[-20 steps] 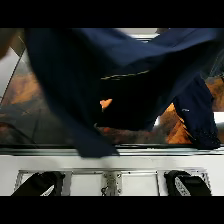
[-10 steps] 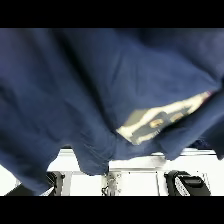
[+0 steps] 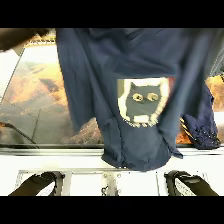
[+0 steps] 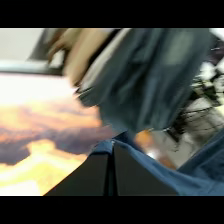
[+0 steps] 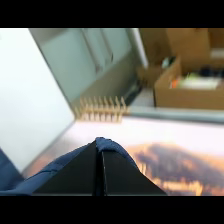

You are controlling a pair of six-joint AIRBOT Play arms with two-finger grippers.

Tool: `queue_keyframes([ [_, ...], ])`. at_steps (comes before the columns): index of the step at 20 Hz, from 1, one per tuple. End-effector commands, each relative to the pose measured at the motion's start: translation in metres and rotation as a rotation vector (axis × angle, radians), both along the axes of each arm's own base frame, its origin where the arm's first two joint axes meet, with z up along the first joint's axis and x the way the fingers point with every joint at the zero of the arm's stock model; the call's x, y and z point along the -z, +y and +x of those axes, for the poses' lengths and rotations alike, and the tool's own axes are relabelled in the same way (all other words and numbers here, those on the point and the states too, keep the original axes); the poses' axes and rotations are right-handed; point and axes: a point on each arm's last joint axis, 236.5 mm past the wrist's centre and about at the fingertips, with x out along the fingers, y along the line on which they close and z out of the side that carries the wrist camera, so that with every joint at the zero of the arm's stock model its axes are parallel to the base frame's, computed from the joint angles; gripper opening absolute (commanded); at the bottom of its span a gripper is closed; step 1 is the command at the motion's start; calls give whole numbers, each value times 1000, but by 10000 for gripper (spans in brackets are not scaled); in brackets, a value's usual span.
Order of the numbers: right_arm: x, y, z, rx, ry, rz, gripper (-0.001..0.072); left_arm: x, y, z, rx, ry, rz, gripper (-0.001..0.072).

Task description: Fold the clothes and pants, and hang the long-sleeved shirts on hangers.

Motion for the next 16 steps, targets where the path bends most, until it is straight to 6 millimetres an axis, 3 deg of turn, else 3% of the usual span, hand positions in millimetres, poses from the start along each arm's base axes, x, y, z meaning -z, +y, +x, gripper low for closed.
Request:
queue_keyframes([
  [1, 115, 49, 102, -62, 189, -92, 10, 113, 46, 84, -153, 216, 51, 13],
  [3, 179, 61, 163, -18, 264, -72, 13, 164, 69, 133, -238, 254, 58, 13],
  [4, 204, 64, 184, -5, 301, -34, 65, 188, 80, 153, -271, 285, 52, 14],
  [5, 227, 67, 200, 2, 346, 17, 269, 206, 88, 169, -292, 312, 52, 104],
  [6, 242, 69, 207, -8, 389, 65, 455, 222, 94, 182, -301, 344, 54, 498],
  [7, 251, 66, 212, -13, 423, 108, 560, 232, 100, 191, -303, 371, 59, 720],
  [9, 247, 44, 217, 13, 426, 128, 560, 243, 114, 198, -295, 425, 80, 720],
  [12, 220, -3, 201, 31, 418, 105, 559, 266, 149, 179, -281, 561, 180, 720],
  [13, 214, -17, 188, 25, 410, 40, 557, 282, 163, 166, -285, 626, 233, 720],
  [14, 215, -30, 173, 29, 415, -44, 514, 305, 178, 150, -290, 708, 293, 661],
  [15, 222, -44, 156, 44, 443, -129, 455, 329, 188, 132, -287, 791, 340, 662],
  [16, 233, -55, 139, 61, 478, -198, 450, 357, 190, 112, -269, 884, 367, 663],
])
